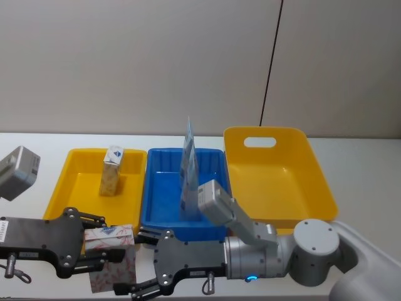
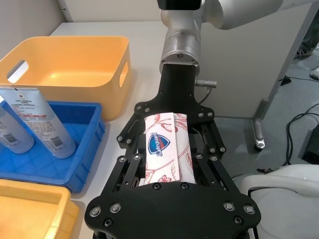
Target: Bimanual collaborative sorting of washing and personal care products
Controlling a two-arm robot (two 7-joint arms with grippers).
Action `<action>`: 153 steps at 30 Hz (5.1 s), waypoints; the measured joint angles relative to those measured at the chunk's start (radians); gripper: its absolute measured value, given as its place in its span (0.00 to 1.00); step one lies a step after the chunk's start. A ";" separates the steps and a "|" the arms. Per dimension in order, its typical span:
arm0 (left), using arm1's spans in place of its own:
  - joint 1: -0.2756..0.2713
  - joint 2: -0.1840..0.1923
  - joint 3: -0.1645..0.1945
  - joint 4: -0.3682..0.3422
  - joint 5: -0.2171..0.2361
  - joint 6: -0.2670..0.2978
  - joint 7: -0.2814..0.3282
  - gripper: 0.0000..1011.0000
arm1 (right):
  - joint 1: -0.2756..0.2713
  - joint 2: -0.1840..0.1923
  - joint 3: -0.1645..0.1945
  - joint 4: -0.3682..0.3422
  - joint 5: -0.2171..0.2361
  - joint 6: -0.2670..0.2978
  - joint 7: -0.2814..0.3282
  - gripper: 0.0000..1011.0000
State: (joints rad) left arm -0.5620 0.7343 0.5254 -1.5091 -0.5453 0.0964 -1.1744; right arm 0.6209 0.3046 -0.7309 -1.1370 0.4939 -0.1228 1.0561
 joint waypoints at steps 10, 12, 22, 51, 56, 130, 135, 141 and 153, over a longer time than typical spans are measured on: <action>0.000 0.000 0.000 0.000 0.000 0.000 0.000 0.36 | 0.009 -0.023 -0.015 0.021 -0.007 -0.017 -0.016 0.92; 0.000 0.000 0.000 0.000 0.000 0.000 0.000 0.36 | 0.010 -0.027 -0.018 0.023 -0.008 -0.022 -0.022 0.89; 0.000 0.000 0.000 0.000 0.000 0.000 0.000 0.36 | 0.010 -0.028 -0.025 0.015 -0.008 -0.025 -0.035 0.58; 0.000 0.000 0.000 0.000 0.000 0.000 0.000 0.99 | -0.007 0.017 -0.034 -0.063 0.037 -0.003 -0.030 0.36; 0.000 0.000 0.000 0.000 0.000 0.000 0.000 0.99 | -0.008 0.029 -0.034 -0.070 0.043 -0.001 -0.031 0.36; 0.000 0.000 0.000 0.000 0.000 0.000 0.000 0.99 | -0.199 0.301 0.254 -0.301 0.085 0.065 -0.535 0.36; 0.000 0.000 0.000 0.000 0.000 0.000 0.000 0.99 | -0.193 0.285 0.263 -0.278 0.049 0.073 -0.607 0.36; 0.000 0.000 0.000 0.000 0.000 0.000 0.000 0.99 | -0.181 0.264 0.271 -0.249 0.004 0.081 -0.689 0.36; 0.000 0.000 0.000 0.000 0.000 0.000 0.000 0.99 | -0.141 0.204 0.280 -0.162 -0.085 0.100 -0.848 0.36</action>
State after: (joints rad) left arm -0.5620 0.7343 0.5253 -1.5091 -0.5452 0.0964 -1.1744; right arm 0.4797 0.5089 -0.4508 -1.2987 0.4092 -0.0233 0.2080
